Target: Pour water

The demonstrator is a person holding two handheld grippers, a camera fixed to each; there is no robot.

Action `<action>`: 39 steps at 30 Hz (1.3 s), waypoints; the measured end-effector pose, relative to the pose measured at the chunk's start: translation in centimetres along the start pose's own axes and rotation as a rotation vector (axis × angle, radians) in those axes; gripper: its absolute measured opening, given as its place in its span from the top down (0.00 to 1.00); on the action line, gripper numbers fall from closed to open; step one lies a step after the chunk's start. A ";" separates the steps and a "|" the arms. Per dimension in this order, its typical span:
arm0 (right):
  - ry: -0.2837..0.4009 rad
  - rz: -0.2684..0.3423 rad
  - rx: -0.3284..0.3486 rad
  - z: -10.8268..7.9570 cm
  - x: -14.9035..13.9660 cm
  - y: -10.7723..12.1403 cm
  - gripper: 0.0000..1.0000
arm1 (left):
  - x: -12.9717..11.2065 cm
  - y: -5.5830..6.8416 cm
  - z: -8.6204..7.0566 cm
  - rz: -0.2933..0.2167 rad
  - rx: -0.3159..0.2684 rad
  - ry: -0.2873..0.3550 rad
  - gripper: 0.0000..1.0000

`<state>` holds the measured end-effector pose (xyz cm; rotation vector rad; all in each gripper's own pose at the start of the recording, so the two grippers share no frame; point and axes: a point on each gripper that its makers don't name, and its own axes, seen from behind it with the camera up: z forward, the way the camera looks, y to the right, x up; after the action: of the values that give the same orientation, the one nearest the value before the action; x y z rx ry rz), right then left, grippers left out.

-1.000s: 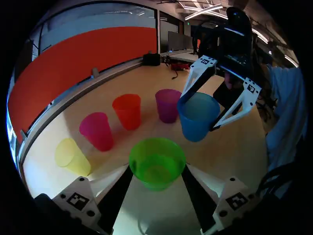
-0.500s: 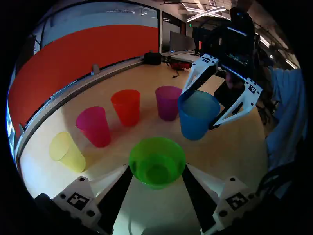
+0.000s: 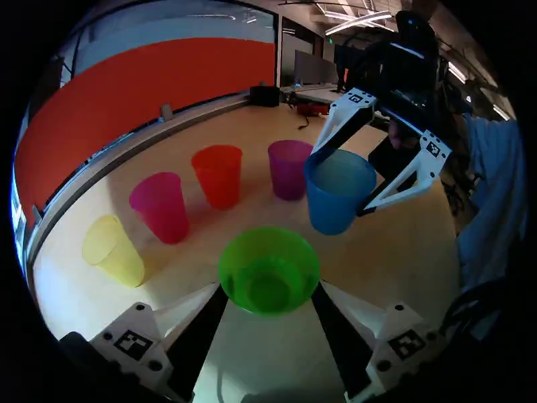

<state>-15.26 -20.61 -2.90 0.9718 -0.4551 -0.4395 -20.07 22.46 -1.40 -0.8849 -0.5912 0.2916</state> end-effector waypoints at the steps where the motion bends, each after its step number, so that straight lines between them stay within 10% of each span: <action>1: -0.001 0.000 0.000 0.0 -0.1 0.0 0.07 | -0.2 0.0 0.0 0.000 0.001 -0.005 0.10; 39: -0.017 0.026 -0.018 2.3 -2.4 0.1 0.06 | -2.1 0.0 -2.8 -0.043 0.017 -0.020 0.07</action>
<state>-18.45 -20.85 -2.05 0.9444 -0.4780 -0.4283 -20.09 19.64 -3.50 -0.8530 -0.6247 0.2660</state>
